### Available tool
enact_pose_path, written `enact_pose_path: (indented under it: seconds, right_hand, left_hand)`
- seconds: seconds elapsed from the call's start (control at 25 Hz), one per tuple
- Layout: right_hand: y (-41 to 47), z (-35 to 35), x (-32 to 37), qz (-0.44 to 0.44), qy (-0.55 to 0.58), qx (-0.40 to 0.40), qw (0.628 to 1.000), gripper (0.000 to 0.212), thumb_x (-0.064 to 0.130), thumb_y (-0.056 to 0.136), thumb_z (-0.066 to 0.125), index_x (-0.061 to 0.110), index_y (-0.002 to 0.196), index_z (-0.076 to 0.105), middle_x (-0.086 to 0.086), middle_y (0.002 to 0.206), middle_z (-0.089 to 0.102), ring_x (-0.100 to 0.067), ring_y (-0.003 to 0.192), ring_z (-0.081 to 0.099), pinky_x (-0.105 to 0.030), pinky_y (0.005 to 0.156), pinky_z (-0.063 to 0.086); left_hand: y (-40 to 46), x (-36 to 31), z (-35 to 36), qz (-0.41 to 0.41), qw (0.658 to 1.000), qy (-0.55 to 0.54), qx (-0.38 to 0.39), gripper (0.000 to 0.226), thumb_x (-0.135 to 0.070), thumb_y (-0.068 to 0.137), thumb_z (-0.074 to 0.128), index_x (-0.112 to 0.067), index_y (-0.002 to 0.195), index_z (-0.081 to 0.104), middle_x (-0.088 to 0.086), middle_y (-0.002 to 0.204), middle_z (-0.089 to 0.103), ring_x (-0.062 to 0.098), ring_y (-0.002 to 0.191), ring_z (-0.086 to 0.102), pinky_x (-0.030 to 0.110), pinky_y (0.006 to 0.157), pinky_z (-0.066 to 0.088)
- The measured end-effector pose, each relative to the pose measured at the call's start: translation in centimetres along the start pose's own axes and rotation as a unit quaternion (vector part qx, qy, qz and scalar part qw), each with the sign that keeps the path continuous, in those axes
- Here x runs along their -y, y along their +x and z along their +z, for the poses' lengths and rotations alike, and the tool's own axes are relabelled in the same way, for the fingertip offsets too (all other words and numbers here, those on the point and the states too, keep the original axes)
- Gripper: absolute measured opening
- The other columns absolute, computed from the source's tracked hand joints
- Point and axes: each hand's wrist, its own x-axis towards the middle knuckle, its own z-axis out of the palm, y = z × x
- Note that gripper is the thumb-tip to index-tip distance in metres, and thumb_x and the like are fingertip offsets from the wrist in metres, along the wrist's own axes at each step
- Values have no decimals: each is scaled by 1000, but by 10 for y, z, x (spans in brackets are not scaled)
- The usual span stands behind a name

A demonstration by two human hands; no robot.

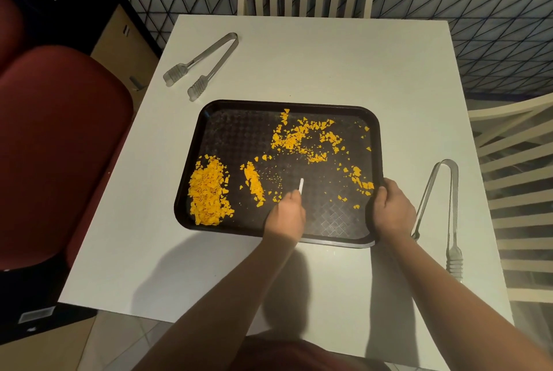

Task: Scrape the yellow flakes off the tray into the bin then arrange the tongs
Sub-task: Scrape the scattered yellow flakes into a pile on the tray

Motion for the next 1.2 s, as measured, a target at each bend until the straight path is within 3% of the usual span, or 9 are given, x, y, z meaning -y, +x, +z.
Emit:
enact_pose_path:
  seconds: [0.32,0.56,0.76,0.96,1.2]
  right_hand:
    - [0,-1,1,5,-3,7,1000,33,23,95,33,16,119,54,-16,98,66,-40,87,58,-34,68,36]
    - [-1,-1,2,-11,-1,-12,1000,49,34,85,22,16,117,55,-16,95,66,-40,85,59,-36,70,40]
    - [-1,0,2,-7,-2,-13,1000,49,35,85,22,16,116,55,-16,96,67,-41,87,59,-37,72,42]
    - [-1,-1,2,-7,-5,-12,1000,48,34,85,23,15,115,55,-17,96,66,-41,86,59,-37,71,41]
    - [-1,-2,3,-8,-15,-7,1000,50,34,84,23,13,116,55,-19,97,66,-42,87,58,-36,70,39]
  left_hand:
    - [-2,48,-24,-102,993,-23,-49,23,-13,97,37,-2,114,48,15,110,59,29,98,63,34,84,51]
    - [0,7,-5,31,999,0,24,20,-14,98,35,-5,109,49,14,107,58,31,96,62,40,83,50]
    - [14,25,-13,-28,999,-12,-20,24,-12,97,37,-3,114,50,14,109,60,28,94,64,33,80,51]
    - [20,48,-27,-86,996,-7,-38,22,-12,96,38,-2,112,50,16,110,60,31,98,63,35,84,49]
    - [13,6,-6,14,1000,-20,-11,22,-14,97,36,-4,114,48,14,110,59,28,96,63,37,84,53]
